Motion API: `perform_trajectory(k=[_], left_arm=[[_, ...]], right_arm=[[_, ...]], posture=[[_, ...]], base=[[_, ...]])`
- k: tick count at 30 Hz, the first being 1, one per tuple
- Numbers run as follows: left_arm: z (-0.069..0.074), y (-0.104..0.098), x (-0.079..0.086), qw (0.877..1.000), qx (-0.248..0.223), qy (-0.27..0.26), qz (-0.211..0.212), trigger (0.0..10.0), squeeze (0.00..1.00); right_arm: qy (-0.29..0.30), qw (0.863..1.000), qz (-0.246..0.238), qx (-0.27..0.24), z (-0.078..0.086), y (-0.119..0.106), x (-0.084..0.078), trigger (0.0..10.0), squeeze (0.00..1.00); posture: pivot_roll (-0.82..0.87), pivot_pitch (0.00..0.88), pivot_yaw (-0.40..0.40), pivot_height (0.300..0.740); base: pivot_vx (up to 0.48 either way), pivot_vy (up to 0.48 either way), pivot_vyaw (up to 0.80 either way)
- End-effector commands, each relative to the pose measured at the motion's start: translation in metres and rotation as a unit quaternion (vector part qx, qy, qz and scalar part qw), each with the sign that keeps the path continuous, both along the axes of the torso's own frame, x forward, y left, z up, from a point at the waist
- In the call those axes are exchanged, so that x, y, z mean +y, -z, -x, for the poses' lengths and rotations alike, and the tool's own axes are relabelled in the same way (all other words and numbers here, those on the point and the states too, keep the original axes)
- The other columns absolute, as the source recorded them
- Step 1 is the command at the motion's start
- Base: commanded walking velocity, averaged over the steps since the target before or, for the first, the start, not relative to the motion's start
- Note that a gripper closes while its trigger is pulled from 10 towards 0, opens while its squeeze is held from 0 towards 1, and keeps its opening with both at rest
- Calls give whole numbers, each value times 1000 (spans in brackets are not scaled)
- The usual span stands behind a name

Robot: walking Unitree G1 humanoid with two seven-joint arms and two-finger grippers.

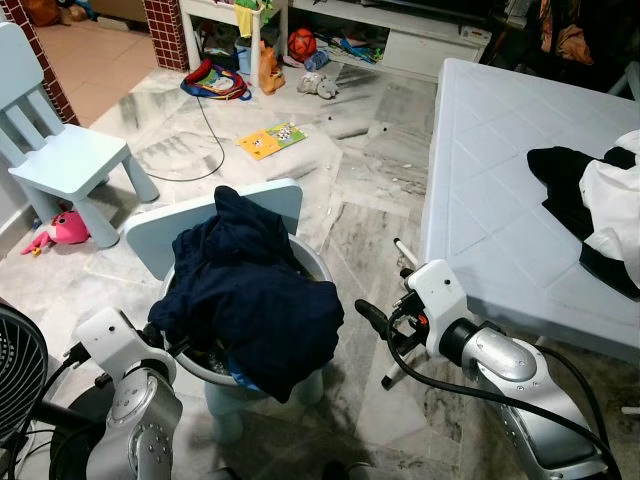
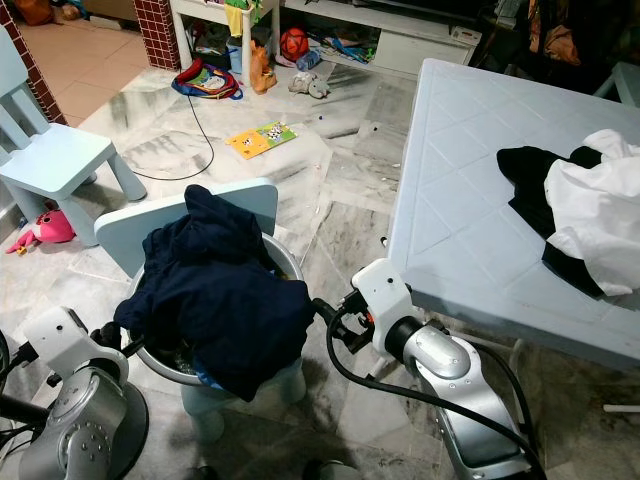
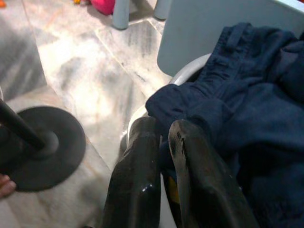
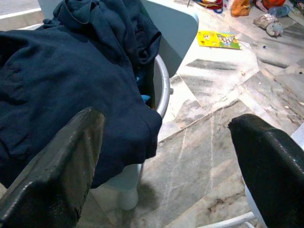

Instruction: Hang hanger

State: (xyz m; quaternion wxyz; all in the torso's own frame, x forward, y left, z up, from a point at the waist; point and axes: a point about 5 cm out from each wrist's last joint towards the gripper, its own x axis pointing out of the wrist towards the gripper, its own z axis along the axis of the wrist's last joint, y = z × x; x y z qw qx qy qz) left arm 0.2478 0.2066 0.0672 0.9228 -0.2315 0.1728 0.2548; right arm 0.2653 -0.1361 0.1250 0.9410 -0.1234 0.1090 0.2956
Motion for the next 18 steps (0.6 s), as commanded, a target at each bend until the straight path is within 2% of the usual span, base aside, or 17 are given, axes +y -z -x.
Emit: perform_trajectory(k=[1,6,10,12,14,18], left_arm=[[-6,4,-23,998,-12,-1,65,10000,1000],[-21,9,-15,996,-28,-21,87,10000,1000],[-30,13,-16,995,-31,-24,93,10000,1000],[-32,15,-17,995,-26,-23,98,10000,1000],[-35,19,-20,991,-24,-33,125,10000,1000],[-38,22,-18,991,-27,-46,124,10000,1000]], right_arm=[[-1,1000,6,0,1,1,-3,10000,0],[-2,1000,9,-5,2,0,-3,10000,0],[-5,1000,13,-9,3,-1,-4,10000,0],[-4,1000,13,-9,3,-1,-4,10000,0],[-4,1000,14,-9,3,-1,-5,10000,0],[-5,1000,15,-11,3,-2,-5,10000,0]], posture=[[-116,124,-114,740],[-132,121,-109,740],[-139,117,-107,740],[-141,117,-108,740],[-142,118,-108,740],[-148,119,-107,740]], base=[[0,0,0],[0,0,0],[0,0,0],[0,0,0],[0,0,0],[0,0,0]])
